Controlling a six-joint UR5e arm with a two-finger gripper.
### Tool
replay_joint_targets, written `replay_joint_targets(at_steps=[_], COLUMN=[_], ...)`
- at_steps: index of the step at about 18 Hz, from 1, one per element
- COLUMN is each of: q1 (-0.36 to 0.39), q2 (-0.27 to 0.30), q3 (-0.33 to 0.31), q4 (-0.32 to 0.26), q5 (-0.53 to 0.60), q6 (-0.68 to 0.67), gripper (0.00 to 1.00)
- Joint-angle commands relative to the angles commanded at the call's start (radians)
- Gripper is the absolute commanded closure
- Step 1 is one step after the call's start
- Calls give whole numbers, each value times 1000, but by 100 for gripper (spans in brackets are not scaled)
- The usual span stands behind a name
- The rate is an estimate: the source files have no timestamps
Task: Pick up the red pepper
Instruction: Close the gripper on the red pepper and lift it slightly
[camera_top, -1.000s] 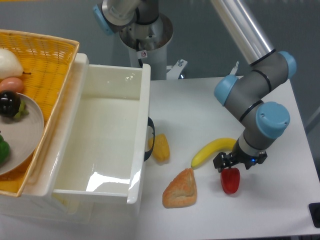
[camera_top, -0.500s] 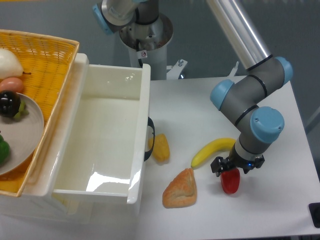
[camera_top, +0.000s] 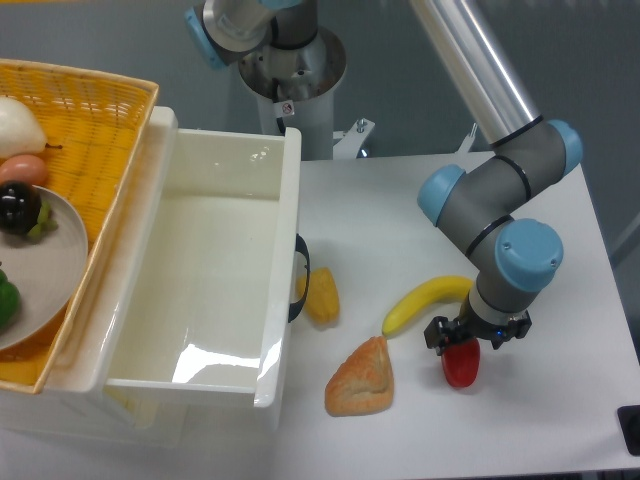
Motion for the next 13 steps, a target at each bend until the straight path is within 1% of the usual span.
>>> replay_joint_targets(at_steps=[5, 7, 10, 13], q1=[-14, -14, -21, -40], q2=[-9, -11, -12, -26], q3=[0, 0, -2, 0], q4=[15, 17, 20, 23], q5=[20, 20, 37, 93], q6=[0, 0, 0, 2], gripper=[4, 12, 28, 36])
